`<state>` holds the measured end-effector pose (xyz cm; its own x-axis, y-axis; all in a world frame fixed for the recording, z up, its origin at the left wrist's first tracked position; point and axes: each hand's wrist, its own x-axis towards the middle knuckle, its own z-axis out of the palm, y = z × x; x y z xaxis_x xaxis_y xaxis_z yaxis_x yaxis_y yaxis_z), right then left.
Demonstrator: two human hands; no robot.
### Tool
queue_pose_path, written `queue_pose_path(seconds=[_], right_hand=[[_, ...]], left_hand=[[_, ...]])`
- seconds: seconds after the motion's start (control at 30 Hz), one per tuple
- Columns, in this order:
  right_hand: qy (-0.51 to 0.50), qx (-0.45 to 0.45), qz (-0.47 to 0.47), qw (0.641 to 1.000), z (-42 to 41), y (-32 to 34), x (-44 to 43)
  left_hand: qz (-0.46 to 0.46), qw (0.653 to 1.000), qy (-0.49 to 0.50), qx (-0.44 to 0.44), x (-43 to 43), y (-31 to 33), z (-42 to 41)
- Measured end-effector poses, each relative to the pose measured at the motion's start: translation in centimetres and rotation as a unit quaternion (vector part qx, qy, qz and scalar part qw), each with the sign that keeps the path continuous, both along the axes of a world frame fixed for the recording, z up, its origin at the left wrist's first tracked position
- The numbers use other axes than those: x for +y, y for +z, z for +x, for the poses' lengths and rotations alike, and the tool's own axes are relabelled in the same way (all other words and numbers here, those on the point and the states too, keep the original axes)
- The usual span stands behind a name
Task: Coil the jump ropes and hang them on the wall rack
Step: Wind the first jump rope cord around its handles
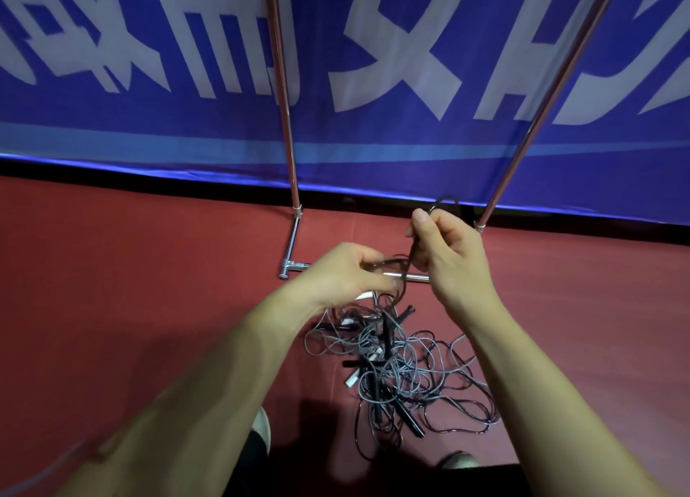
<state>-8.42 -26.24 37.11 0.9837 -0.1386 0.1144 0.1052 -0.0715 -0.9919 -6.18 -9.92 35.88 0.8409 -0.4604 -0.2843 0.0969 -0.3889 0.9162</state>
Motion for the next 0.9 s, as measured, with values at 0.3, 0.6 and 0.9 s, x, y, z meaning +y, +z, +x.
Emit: queue_pose_path(seconds=[0.3,0.6,0.9], right_hand=[[0.024,0.006,0.150,0.988,0.1,0.8,-0.7],[0.150,0.166,-0.235,0.946,-0.5,-5.1,-0.7],[0.016,0.057,-0.327,0.943,-0.3,-5.4,0.1]], left_hand=[[0.023,0.998,0.050,-0.043,-1.0,-1.2,0.1],[-0.121,0.983,0.138,-0.023,-0.8,0.5,0.1],[-0.192,0.961,0.191,0.061,-0.5,1.1,0.7]])
